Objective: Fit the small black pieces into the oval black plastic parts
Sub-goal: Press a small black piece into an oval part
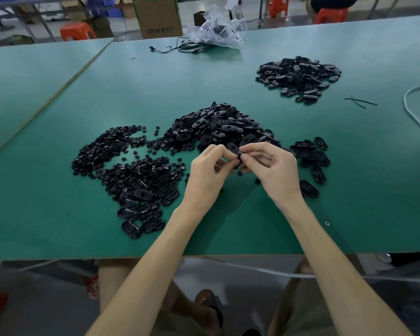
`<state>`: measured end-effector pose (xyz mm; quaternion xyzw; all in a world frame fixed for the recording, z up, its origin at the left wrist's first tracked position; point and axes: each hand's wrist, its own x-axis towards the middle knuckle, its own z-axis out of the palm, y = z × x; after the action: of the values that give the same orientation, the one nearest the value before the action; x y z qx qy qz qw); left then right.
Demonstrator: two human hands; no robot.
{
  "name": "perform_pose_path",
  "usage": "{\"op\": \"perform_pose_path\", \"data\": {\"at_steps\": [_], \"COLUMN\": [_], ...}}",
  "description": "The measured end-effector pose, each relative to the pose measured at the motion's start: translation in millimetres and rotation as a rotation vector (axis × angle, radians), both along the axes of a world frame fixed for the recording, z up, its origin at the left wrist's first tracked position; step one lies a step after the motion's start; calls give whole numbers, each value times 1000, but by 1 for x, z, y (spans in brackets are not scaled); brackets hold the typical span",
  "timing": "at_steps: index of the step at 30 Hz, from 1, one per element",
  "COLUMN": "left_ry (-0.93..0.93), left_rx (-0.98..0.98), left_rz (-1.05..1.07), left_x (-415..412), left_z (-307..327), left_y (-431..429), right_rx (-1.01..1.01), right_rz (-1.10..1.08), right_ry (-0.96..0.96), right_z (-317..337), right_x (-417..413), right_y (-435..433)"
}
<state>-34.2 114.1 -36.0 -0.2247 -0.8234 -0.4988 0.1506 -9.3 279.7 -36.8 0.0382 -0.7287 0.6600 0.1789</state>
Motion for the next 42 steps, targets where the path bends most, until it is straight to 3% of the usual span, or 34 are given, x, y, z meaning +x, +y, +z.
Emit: {"op": "perform_pose_path", "data": {"at_steps": [9,23,33,42], "left_ry": [-84,119,-131,-72], "left_rx": [70,-155,84,-27], "left_rz": [-2,-11,-14,-48], "left_x": [-2,1,-4,-2], "left_z": [-2,-9,-4,-5], "left_y": [-1,0,-2,-1], "right_rx": [70,228,129,123], "right_rz": [1,-9,-6,-22], "right_ry": [-4,12,-20,-18], "right_z": [1,2,2,3], "right_x": [-1,0,1,1], "right_y": [-1,-3,-1,-2]}}
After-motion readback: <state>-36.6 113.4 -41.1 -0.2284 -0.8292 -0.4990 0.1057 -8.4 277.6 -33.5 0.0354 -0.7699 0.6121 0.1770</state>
